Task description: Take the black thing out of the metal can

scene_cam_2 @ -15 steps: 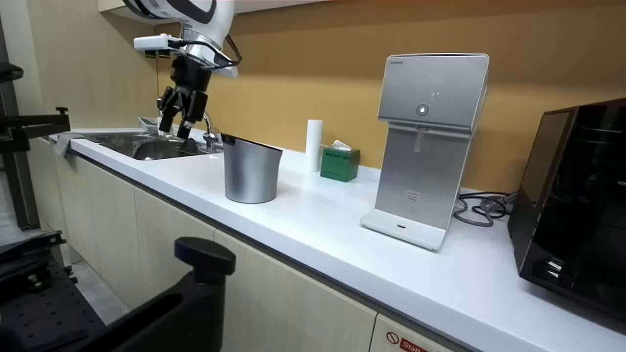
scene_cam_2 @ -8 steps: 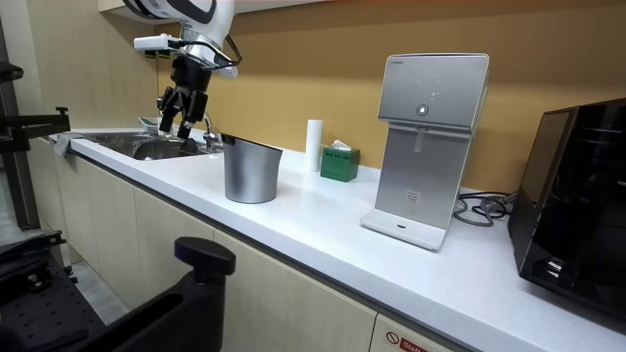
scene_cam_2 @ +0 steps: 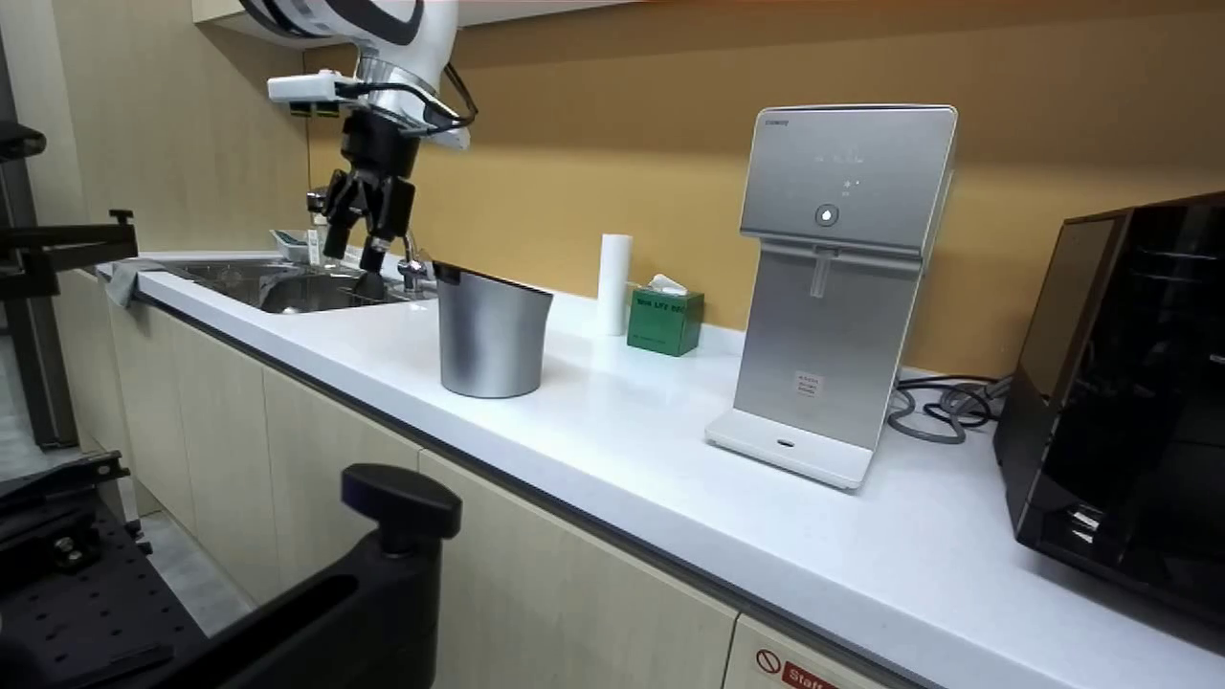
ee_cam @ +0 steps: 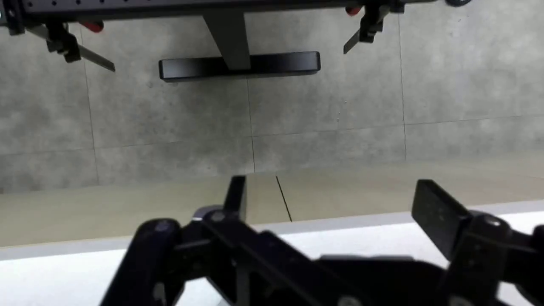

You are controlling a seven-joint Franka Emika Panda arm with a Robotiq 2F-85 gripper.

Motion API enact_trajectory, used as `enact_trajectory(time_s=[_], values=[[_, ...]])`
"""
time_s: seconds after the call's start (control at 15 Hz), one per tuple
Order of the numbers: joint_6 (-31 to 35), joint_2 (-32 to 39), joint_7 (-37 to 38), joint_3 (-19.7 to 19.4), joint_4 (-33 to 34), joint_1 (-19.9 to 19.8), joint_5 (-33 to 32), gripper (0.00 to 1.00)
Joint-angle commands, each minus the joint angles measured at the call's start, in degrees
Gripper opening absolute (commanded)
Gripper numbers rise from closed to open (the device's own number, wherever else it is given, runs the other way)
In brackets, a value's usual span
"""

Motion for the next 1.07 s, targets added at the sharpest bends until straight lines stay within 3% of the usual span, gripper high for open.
enact_trajectory(time_s=[0.0,0.33,0.67,0.73,1.0], values=[[6.5,-1.1,-0.3,0.2,1.1,-0.3,-4.9,1.00],[11.5,0.1,-10.1,-0.6,6.3,0.2,-13.5,1.00],[8.6,2.1,-29.6,-2.9,13.3,1.5,-12.9,1.00],[10.5,0.5,-24.1,-2.1,9.7,0.9,-13.1,1.00],[8.5,1.4,-29.8,-2.7,11.7,1.3,-13.6,1.00]])
